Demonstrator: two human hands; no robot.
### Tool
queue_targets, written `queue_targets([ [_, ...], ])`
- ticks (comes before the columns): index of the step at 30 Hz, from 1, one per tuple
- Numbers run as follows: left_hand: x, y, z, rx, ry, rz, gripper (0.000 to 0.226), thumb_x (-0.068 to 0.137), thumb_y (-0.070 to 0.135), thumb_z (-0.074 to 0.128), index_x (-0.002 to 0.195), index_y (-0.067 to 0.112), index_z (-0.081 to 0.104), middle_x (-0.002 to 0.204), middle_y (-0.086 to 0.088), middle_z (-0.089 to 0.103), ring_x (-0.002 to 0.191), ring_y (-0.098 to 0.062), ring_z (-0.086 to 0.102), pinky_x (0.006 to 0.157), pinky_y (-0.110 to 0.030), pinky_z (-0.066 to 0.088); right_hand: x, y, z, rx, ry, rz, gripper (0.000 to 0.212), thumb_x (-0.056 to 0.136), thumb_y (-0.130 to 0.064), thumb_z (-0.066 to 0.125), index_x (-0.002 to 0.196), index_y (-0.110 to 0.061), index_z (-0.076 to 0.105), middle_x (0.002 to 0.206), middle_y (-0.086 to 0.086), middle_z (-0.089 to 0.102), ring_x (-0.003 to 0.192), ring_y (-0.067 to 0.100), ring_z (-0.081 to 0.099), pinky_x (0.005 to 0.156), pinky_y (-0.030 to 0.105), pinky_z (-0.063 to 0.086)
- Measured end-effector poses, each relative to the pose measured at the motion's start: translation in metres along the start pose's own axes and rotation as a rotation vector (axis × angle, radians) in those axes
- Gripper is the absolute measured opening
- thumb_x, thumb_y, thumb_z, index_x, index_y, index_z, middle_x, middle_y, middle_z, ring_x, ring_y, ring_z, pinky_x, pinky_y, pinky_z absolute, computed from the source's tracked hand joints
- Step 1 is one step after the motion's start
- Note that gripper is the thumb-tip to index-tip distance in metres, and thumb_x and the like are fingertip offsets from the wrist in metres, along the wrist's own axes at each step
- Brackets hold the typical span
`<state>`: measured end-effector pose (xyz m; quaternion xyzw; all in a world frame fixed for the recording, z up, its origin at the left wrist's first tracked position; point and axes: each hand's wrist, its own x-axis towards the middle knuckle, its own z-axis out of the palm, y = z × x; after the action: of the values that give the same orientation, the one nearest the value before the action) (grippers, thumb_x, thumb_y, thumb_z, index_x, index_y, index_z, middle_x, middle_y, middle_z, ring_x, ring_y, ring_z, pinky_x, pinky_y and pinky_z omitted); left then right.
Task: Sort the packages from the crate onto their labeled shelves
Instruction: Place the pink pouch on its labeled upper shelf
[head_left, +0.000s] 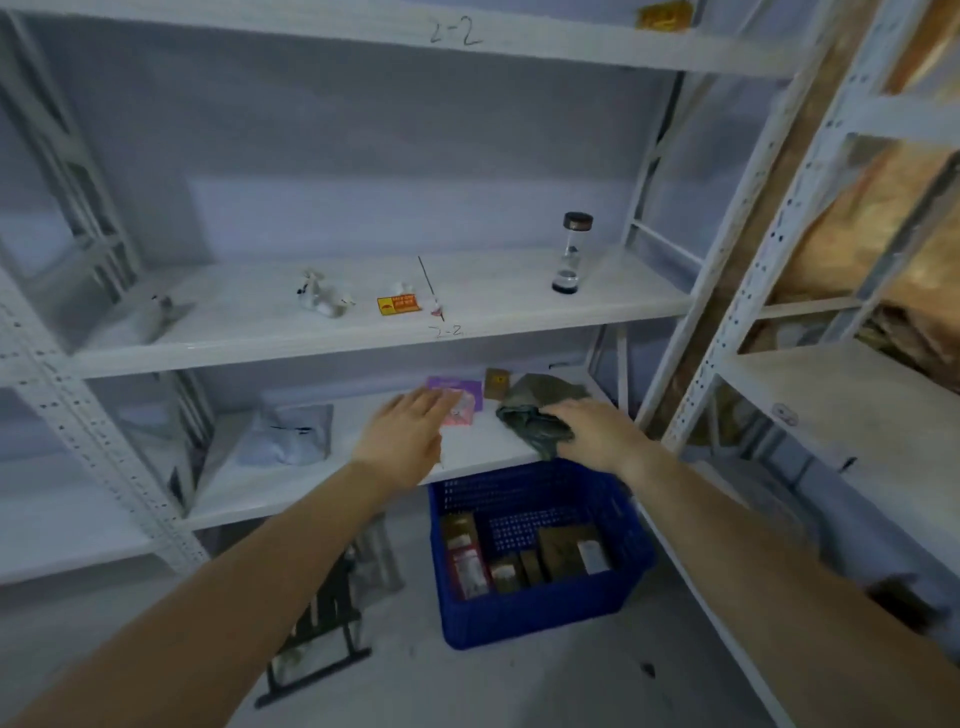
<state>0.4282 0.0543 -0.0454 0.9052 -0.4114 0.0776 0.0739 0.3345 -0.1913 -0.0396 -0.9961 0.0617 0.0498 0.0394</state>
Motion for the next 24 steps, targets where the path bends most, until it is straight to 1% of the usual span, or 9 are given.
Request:
queue_targets([
  [4,0.062,-0.022,0.043,0.005,-0.066,-0.071,0.058,0.097,0.024,0.038,0.149,0.024,0.013,0.155,0.001,0.02,0.143,-0.017,0.017,0.115,-0.03,0.011,0.072,0.031,0.032,0.029,-0.083,-0.014,0.051,0.091,-0.026,0.054,0.14,-0.022,0.042,0.145,0.001,0.043,0.128,0.023,0.041,0.097,0.032,0.039],
  [7,0.092,-0.035,0.087,-0.01,-0.108,-0.103,0.057,0.098,0.021,0.037,0.149,0.025,0.012,0.156,0.002,0.018,0.143,-0.015,0.014,0.116,-0.029,0.009,0.116,0.051,0.061,0.062,-0.062,0.008,0.052,0.091,-0.025,0.054,0.141,-0.022,0.042,0.143,0.001,0.045,0.128,0.022,0.043,0.1,0.035,0.041],
  [11,0.119,-0.053,0.153,-0.011,-0.212,-0.119,0.058,0.097,0.019,0.037,0.149,0.025,0.012,0.156,0.0,0.017,0.144,-0.016,0.013,0.116,-0.03,0.008,0.157,0.064,0.113,0.117,-0.054,0.023,0.046,0.091,-0.021,0.051,0.137,-0.02,0.047,0.137,-0.001,0.051,0.123,0.018,0.046,0.096,0.03,0.04],
  [16,0.153,-0.072,0.262,0.019,-0.336,-0.005,0.058,0.098,0.018,0.034,0.15,0.021,0.008,0.157,-0.003,0.013,0.144,-0.019,0.009,0.117,-0.032,0.007,0.206,0.076,0.207,0.196,-0.137,0.043,0.045,0.096,-0.018,0.045,0.141,-0.022,0.041,0.144,-0.002,0.043,0.131,0.017,0.037,0.106,0.031,0.033],
  [19,0.167,-0.075,0.345,0.062,-0.426,0.064,0.059,0.098,0.015,0.036,0.15,0.018,0.008,0.157,-0.004,0.011,0.145,-0.02,0.008,0.116,-0.033,0.009,0.231,0.086,0.281,0.16,-0.211,0.024,0.046,0.098,-0.016,0.041,0.143,-0.022,0.037,0.148,-0.001,0.038,0.136,0.018,0.033,0.112,0.031,0.027],
  [21,0.169,-0.072,0.404,0.061,-0.458,0.094,0.059,0.095,0.011,0.042,0.149,0.015,0.016,0.156,-0.007,0.017,0.144,-0.023,0.015,0.116,-0.034,0.014,0.247,0.097,0.332,0.127,-0.259,0.013,0.046,0.098,-0.015,0.041,0.144,-0.02,0.036,0.149,0.001,0.036,0.137,0.018,0.032,0.113,0.032,0.025],
  [22,0.168,-0.071,0.432,0.065,-0.478,0.12,0.061,0.091,0.009,0.05,0.146,0.013,0.026,0.152,-0.009,0.027,0.141,-0.025,0.024,0.114,-0.035,0.02,0.255,0.103,0.358,0.114,-0.269,0.012,0.046,0.098,-0.015,0.041,0.144,-0.02,0.036,0.149,0.002,0.037,0.136,0.019,0.033,0.113,0.033,0.027],
  [23,0.165,-0.071,0.461,0.063,-0.505,0.126,0.064,0.08,0.008,0.065,0.139,0.012,0.041,0.145,-0.011,0.041,0.134,-0.026,0.038,0.109,-0.036,0.032,0.262,0.108,0.384,0.106,-0.27,0.021,0.045,0.098,-0.014,0.04,0.143,-0.019,0.036,0.147,0.003,0.039,0.134,0.02,0.035,0.111,0.034,0.029],
  [24,0.164,-0.073,0.492,0.032,-0.49,0.117,0.068,0.062,0.007,0.079,0.127,0.013,0.057,0.131,-0.01,0.057,0.122,-0.026,0.053,0.098,-0.035,0.045,0.269,0.113,0.411,0.099,-0.272,0.027,0.045,0.098,-0.013,0.04,0.142,-0.019,0.037,0.145,0.003,0.041,0.132,0.021,0.037,0.11,0.035,0.031],
])
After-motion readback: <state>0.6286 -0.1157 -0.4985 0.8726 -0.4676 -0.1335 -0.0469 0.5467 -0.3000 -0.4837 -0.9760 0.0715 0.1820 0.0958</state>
